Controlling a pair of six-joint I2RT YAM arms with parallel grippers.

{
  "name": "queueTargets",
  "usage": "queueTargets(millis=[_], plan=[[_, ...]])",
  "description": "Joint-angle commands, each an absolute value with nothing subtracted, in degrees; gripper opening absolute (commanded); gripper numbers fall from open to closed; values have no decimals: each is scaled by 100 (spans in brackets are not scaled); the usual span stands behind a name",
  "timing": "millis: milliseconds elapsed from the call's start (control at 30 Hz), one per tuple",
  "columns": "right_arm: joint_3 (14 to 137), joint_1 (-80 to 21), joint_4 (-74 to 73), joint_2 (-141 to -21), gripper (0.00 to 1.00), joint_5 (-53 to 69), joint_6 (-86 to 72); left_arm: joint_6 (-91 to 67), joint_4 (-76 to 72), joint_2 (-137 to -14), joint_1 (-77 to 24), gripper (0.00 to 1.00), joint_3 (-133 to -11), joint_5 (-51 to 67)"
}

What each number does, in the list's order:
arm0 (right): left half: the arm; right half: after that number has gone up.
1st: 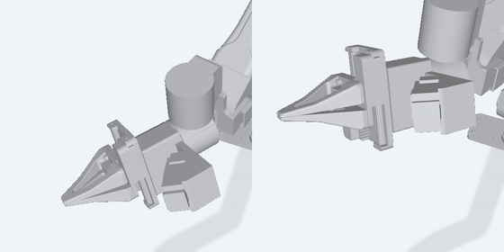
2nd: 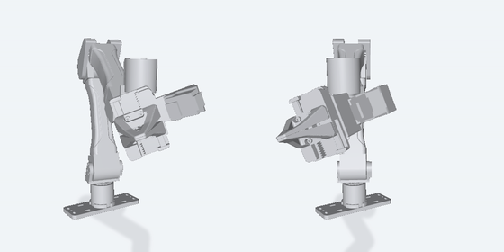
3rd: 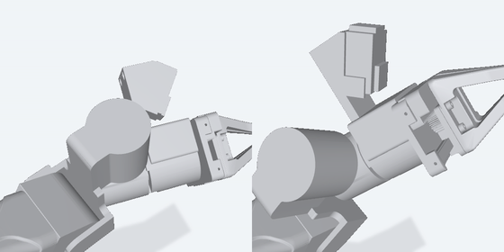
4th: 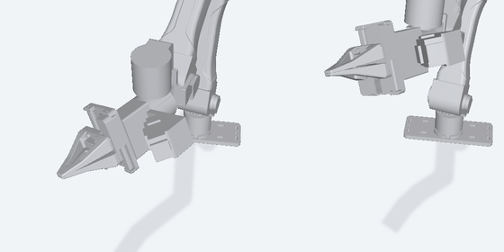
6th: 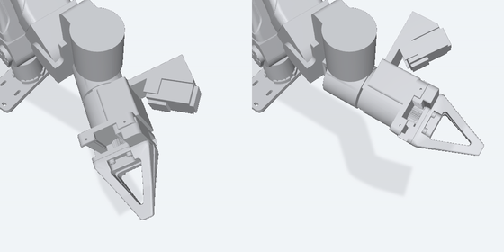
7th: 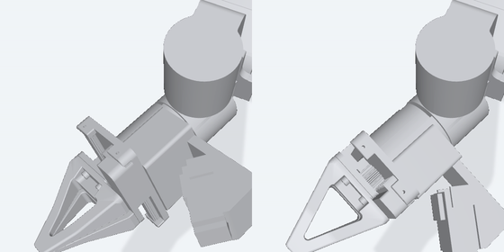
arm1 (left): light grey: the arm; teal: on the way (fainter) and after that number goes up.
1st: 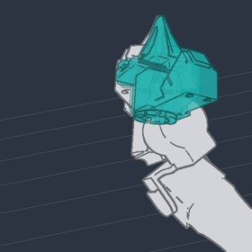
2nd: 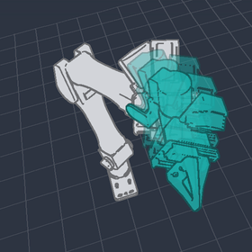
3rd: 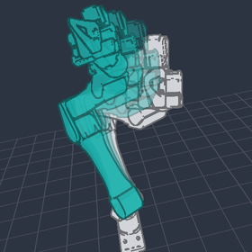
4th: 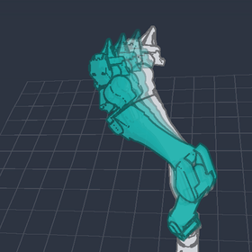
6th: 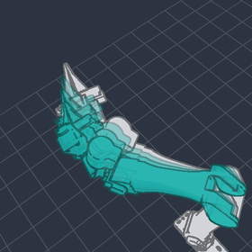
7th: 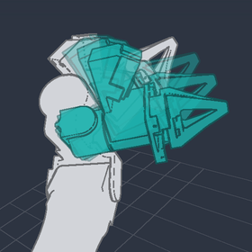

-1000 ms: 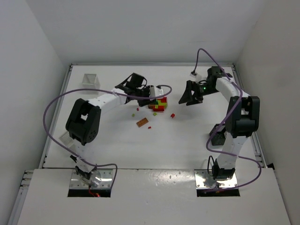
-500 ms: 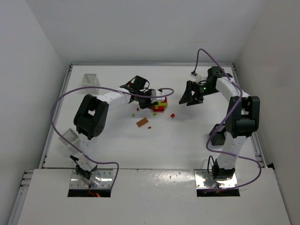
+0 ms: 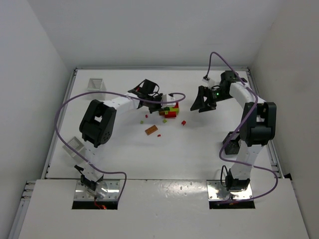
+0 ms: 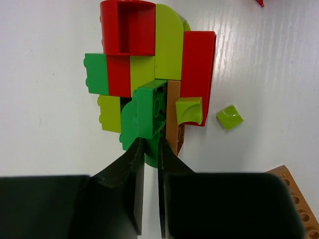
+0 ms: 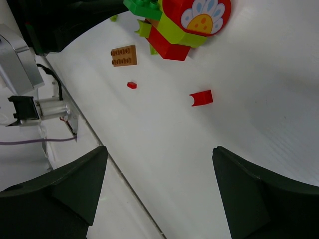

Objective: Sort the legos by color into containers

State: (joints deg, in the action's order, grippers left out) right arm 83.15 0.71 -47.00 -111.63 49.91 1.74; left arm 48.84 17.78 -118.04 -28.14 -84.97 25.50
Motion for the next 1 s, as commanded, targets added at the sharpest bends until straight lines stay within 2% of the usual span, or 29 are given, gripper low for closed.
queueTargets(millis=[0, 100, 367, 533, 600, 867, 967], plan=[[8473, 53, -4658, -11215, 86, 5098, 203, 4931, 1934, -11612, -2760, 4, -8271, 2567], [8473, 53, -4658, -11215, 86, 5290, 141, 4852, 1689, -11199, -2760, 0, -7773, 2514], [8201, 1, -4097, -11048, 87, 6073, -545, 4763, 353, -9046, -3032, 0, -6083, 1777], [8200, -53, -4043, -11048, 87, 6196, -633, 5535, -877, -7956, -3919, 0, -4511, 125], [8200, -114, -4095, -11048, 87, 6196, -633, 5913, -1219, -7901, -4208, 0, -4090, -322], [8200, -272, -4351, -11048, 87, 6249, -326, 6108, -1222, -7954, -4438, 0, -4104, -493], [8200, -325, -4535, -11048, 87, 6249, -142, 5566, -994, -8016, -4438, 1, -4463, -492]])
